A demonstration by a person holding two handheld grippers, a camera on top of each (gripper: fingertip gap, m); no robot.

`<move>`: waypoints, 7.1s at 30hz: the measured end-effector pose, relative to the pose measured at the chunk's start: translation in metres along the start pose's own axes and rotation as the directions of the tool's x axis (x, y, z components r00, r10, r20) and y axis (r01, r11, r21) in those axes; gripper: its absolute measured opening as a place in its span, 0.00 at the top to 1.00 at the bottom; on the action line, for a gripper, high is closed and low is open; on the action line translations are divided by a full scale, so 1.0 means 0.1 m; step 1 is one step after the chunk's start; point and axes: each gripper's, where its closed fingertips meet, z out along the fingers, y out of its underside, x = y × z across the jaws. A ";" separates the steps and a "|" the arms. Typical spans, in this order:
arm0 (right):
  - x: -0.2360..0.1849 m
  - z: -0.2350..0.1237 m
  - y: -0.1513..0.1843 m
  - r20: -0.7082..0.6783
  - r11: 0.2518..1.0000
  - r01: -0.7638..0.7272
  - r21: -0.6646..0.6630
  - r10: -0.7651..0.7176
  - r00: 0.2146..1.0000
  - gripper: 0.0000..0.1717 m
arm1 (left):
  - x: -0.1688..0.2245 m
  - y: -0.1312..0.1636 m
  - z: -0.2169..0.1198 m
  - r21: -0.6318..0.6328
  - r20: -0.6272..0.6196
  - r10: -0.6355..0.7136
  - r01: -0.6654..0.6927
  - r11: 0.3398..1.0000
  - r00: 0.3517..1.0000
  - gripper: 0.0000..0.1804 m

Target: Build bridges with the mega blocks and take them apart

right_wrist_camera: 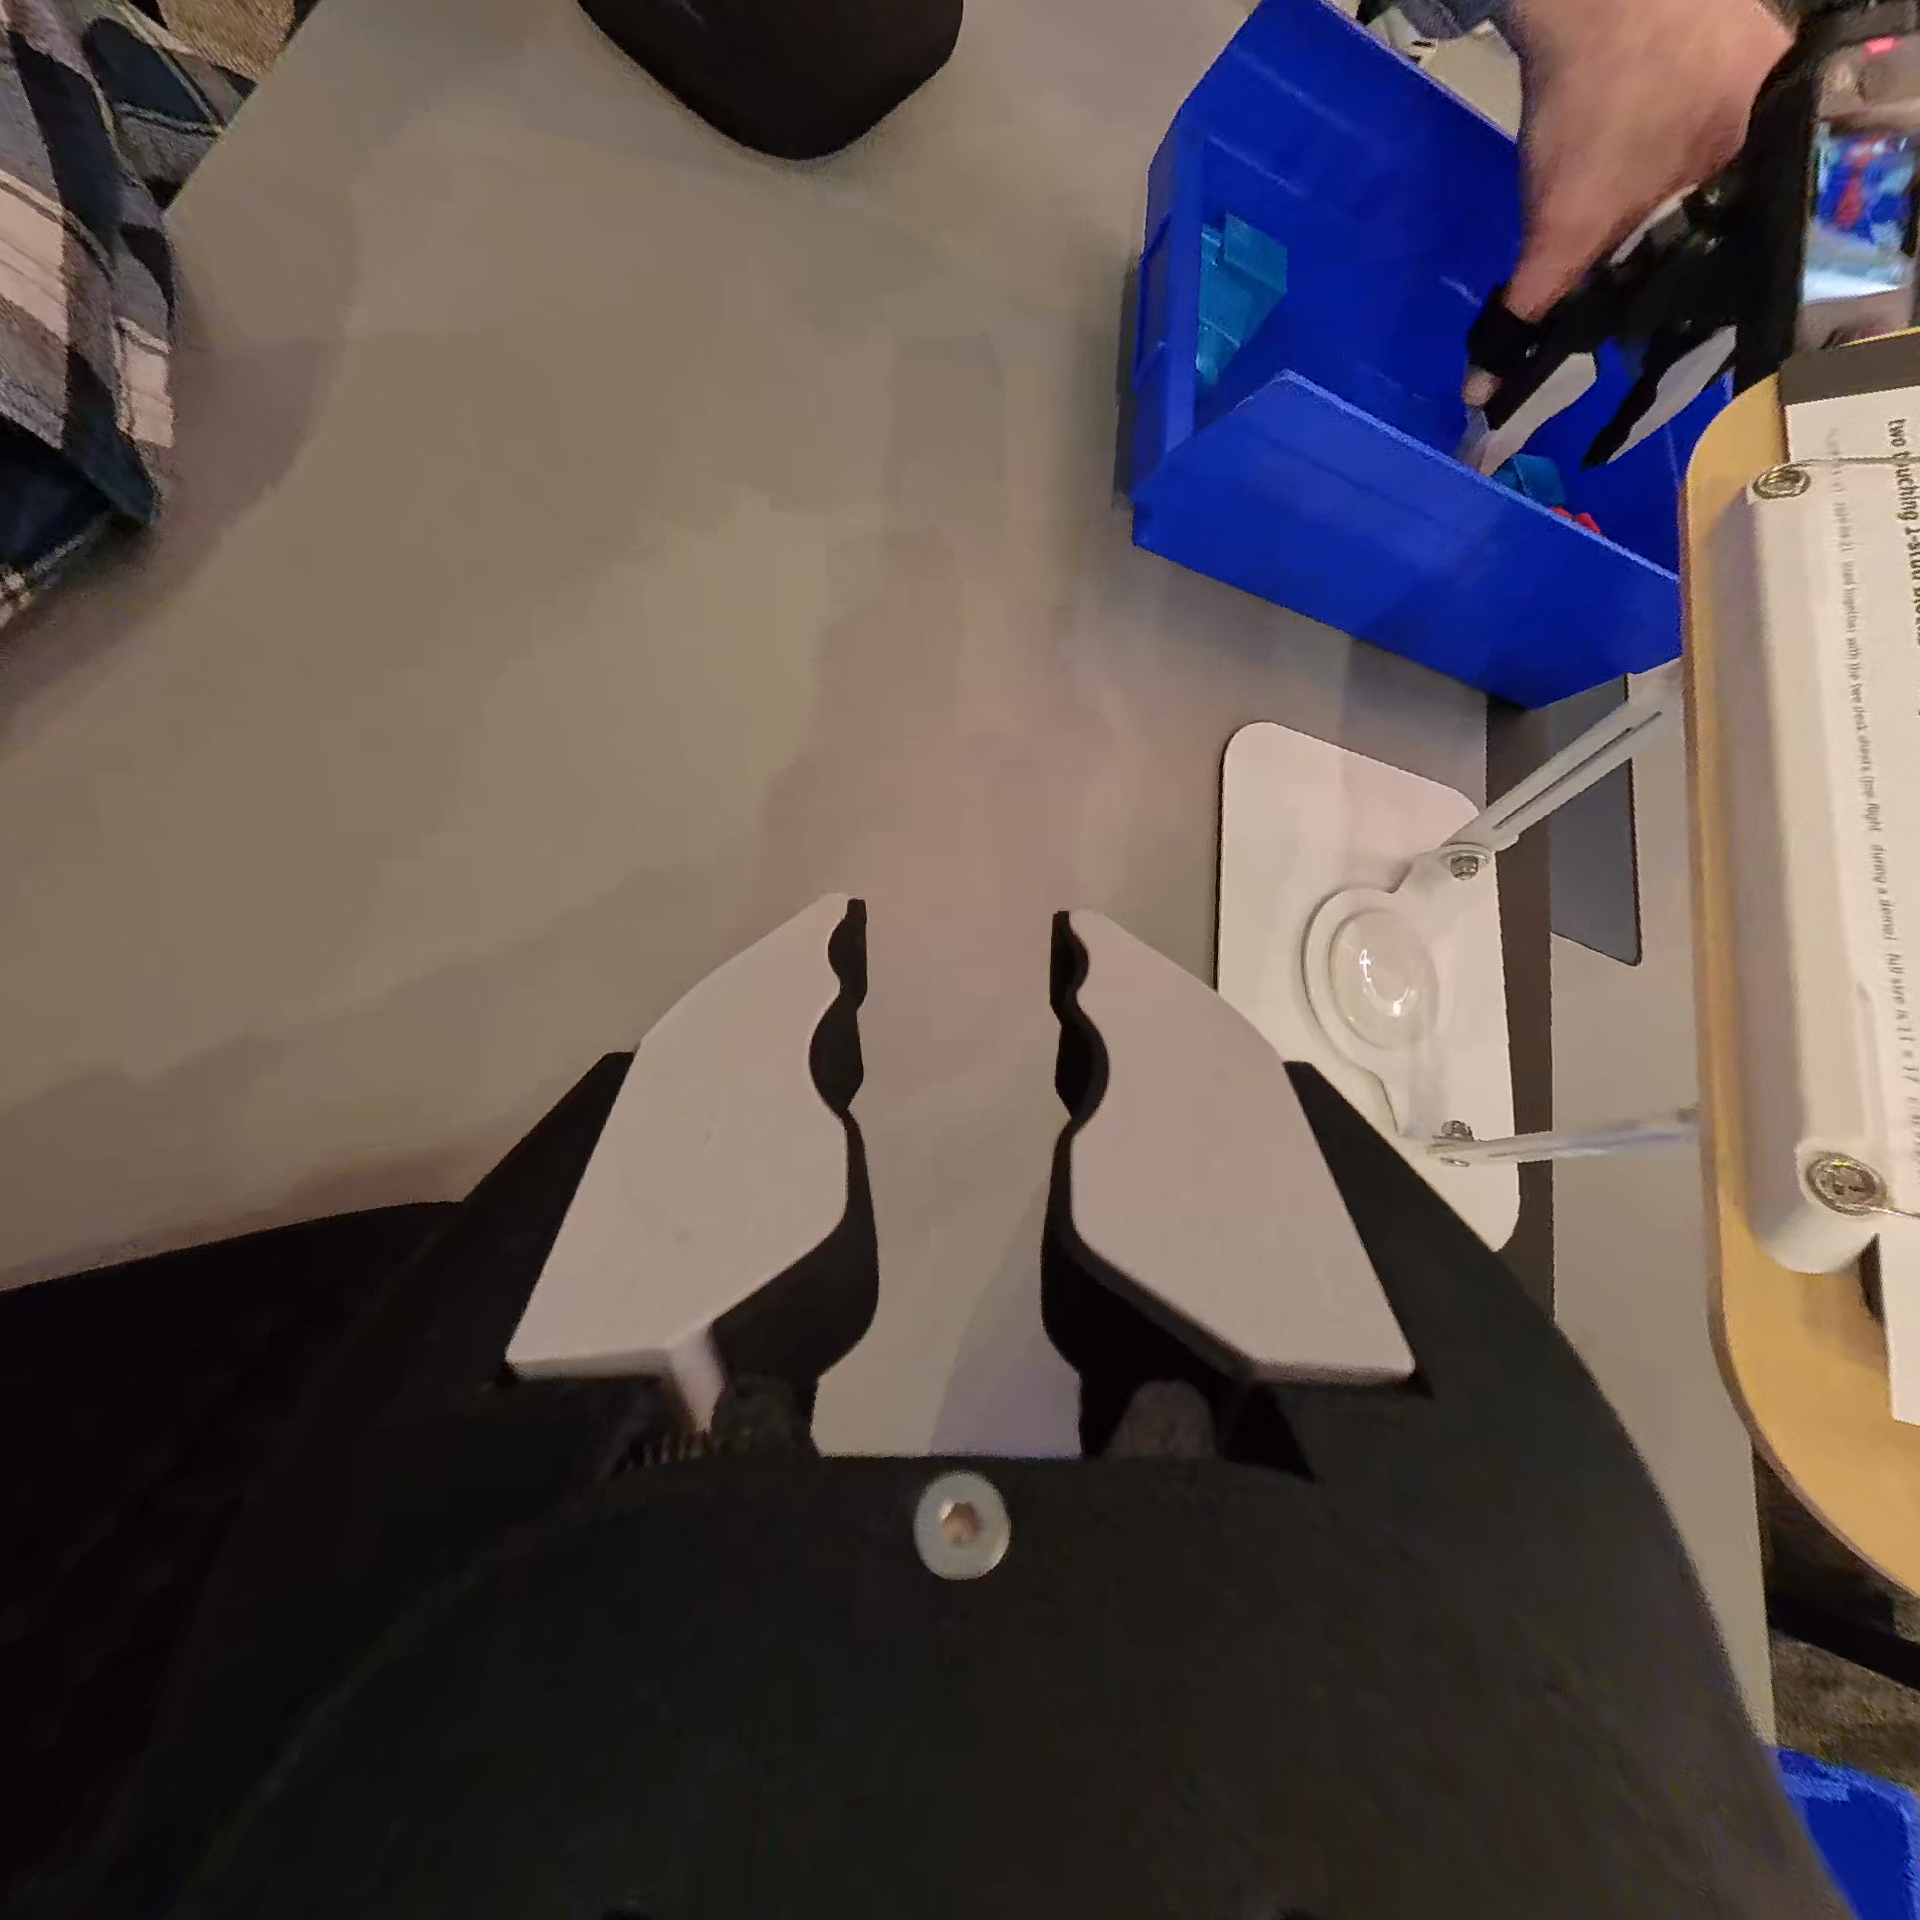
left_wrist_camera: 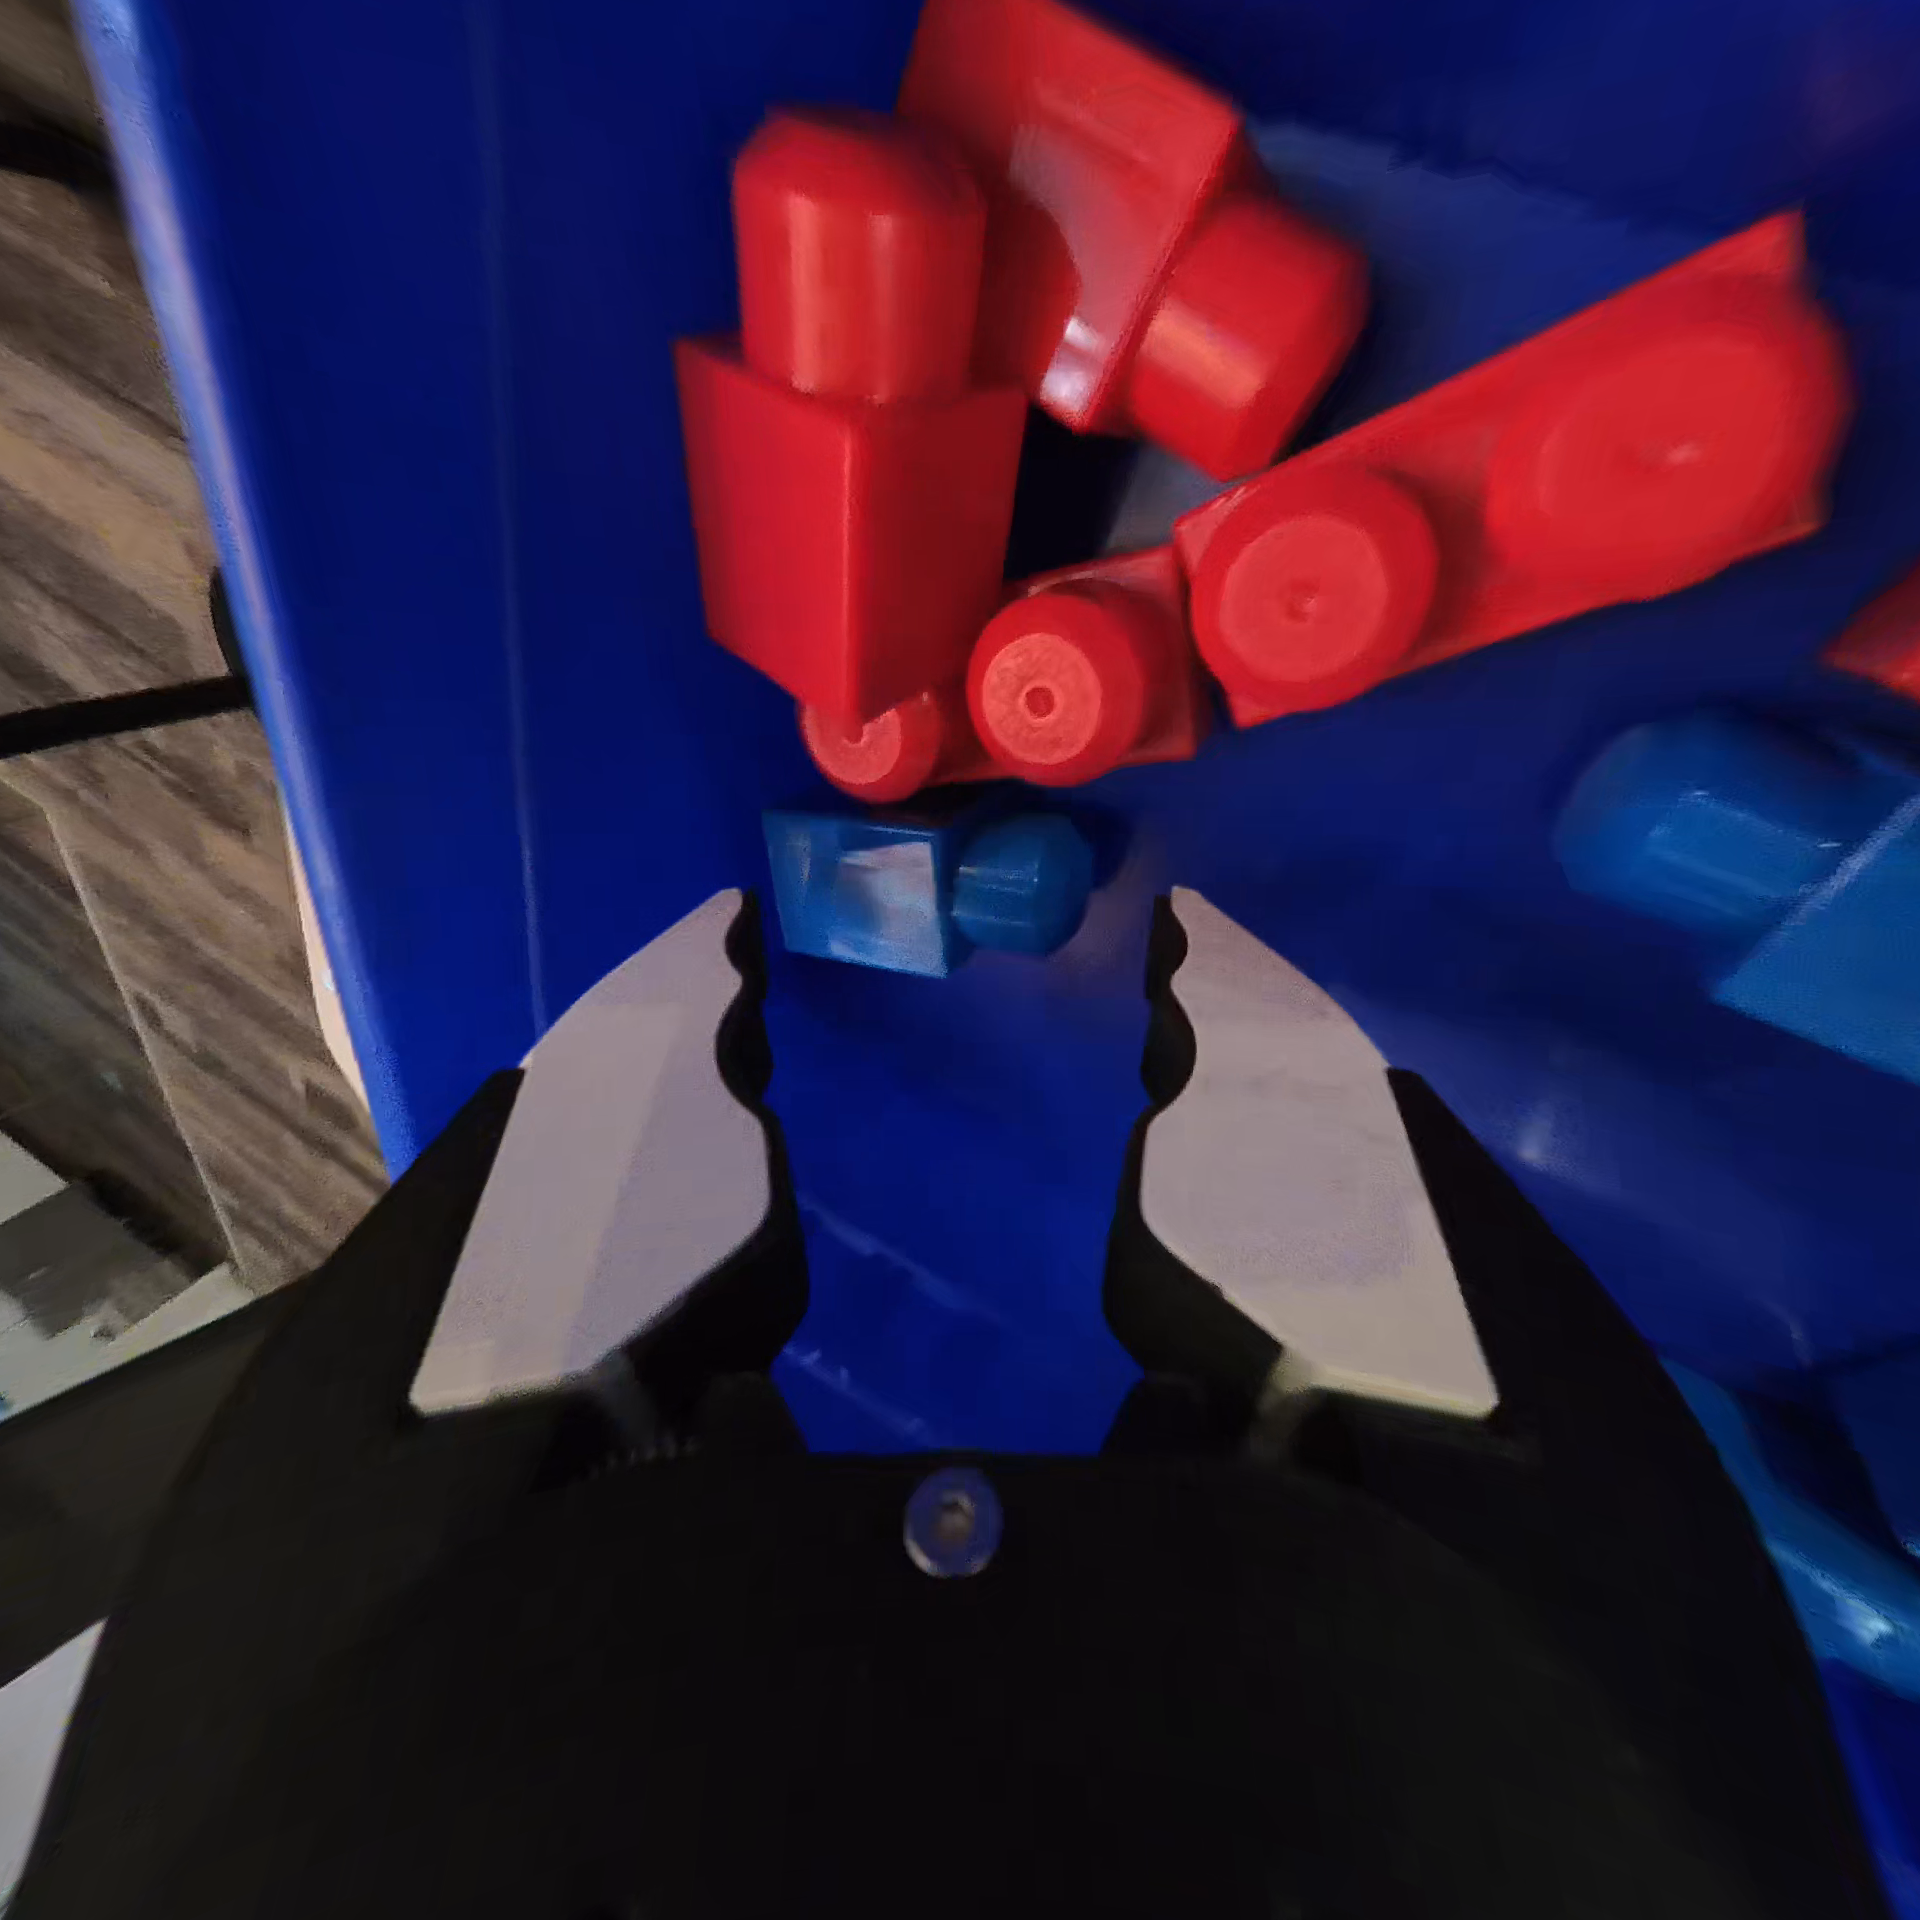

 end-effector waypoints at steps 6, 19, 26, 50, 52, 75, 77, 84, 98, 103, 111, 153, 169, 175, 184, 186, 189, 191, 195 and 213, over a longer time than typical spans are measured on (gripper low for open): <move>0.01 0.03 0.03 0.004 1.000 0.004 0.019 -0.004 1.000 0.81 | -0.02 0.05 0.19 -0.123 -0.052 0.051 -0.057 0.991 0.997 0.61; -0.02 -0.01 0.08 -0.005 1.000 0.005 -0.009 -0.005 1.000 0.82 | 0.20 0.20 -0.02 -0.163 -0.067 -0.009 -0.002 0.987 0.998 0.64; 0.19 -0.04 -0.34 -0.260 0.997 0.053 0.057 -0.036 0.965 0.67 | 1.05 -0.37 -1.56 0.382 -0.514 -0.245 0.475 0.793 0.822 0.64; -0.11 1.00 -0.65 -0.203 0.999 0.012 0.045 -0.003 0.979 0.77 | 3.25 -1.18 -2.52 0.266 -0.957 -0.001 0.880 0.394 0.289 0.68; -0.11 1.11 -0.53 -0.079 0.984 -0.148 0.102 0.156 0.985 0.77 | 2.98 -0.98 -2.47 0.334 -0.918 -0.071 0.858 0.390 0.390 0.68; -0.16 1.53 -0.04 0.048 0.944 -0.329 0.016 0.328 0.944 0.71 | 1.14 -0.26 -0.37 0.047 -0.413 -0.645 0.722 0.690 0.643 0.76; -0.12 1.47 -0.05 0.018 0.949 -0.314 0.028 0.313 0.950 0.71 | 1.13 -0.25 -0.36 0.033 -0.418 -0.641 0.716 0.698 0.644 0.76; 0.35 0.90 -0.43 -0.062 0.915 -0.326 0.236 0.349 0.935 0.74 | 1.00 -0.34 -1.11 0.346 -0.457 -0.559 0.718 0.605 0.692 0.79; 0.58 0.45 -1.43 0.244 0.815 -0.370 0.446 0.287 0.926 0.84 | 2.71 -1.29 -3.12 0.852 -0.398 0.143 0.306 0.425 0.906 0.79; 0.48 0.37 -1.39 0.260 0.847 -0.350 0.400 0.261 0.930 0.85 | 2.83 -1.36 -3.17 0.864 -0.444 0.205 0.356 0.355 0.872 0.79; 0.40 0.39 -0.62 0.062 0.968 -0.220 0.119 0.214 0.975 0.85 | 2.62 -1.09 -2.90 0.794 -0.455 0.030 0.391 0.466 0.890 0.70; -0.02 0.80 -0.08 0.086 0.968 -0.227 0.110 0.218 0.972 0.82 | 0.82 -0.38 -0.20 0.346 -0.161 0.230 -0.163 0.924 0.960 0.81; 0.15 0.82 -0.45 0.032 0.979 -0.174 0.109 0.171 0.985 0.80 | 1.39 -0.07 -0.54 0.324 -0.171 0.141 -0.080 0.943 0.975 0.83; 0.14 0.80 -0.42 0.039 0.977 -0.183 0.106 0.180 0.983 0.80 | 1.32 -0.20 -0.43 0.313 -0.154 0.232 -0.175 0.933 0.960 0.70; 0.22 0.70 -0.33 -0.012 0.970 -0.211 0.118 0.214 0.977 0.79 | 1.26 -0.19 -0.52 0.325 -0.243 0.139 -0.055 0.944 0.960 0.81; 0.30 0.67 -0.38 -0.038 0.968 -0.210 0.137 0.217 0.975 0.77 | 1.24 -0.15 -0.77 0.323 -0.223 0.108 -0.031 0.946 0.969 0.81; 0.45 0.65 -0.55 -0.086 0.966 -0.197 0.170 0.213 0.973 0.75 | 1.38 -0.14 -1.26 0.319 -0.211 0.098 -0.027 0.947 0.973 0.81; 0.57 0.63 -0.72 -0.116 0.961 -0.188 0.201 0.214 0.970 0.75 | 1.60 -0.22 -1.60 0.333 -0.219 0.117 -0.039 0.942 0.969 0.81; 0.67 0.73 -1.02 -0.096 0.960 -0.180 0.214 0.204 0.974 0.74 | 2.21 -0.52 -2.12 0.375 -0.248 0.200 -0.096 0.922 0.948 0.81; 0.20 0.33 -0.68 0.028 0.934 -0.303 0.191 0.303 0.953 0.84 | 3.04 -1.27 -2.61 0.548 -0.249 0.168 -0.004 0.837 0.954 0.78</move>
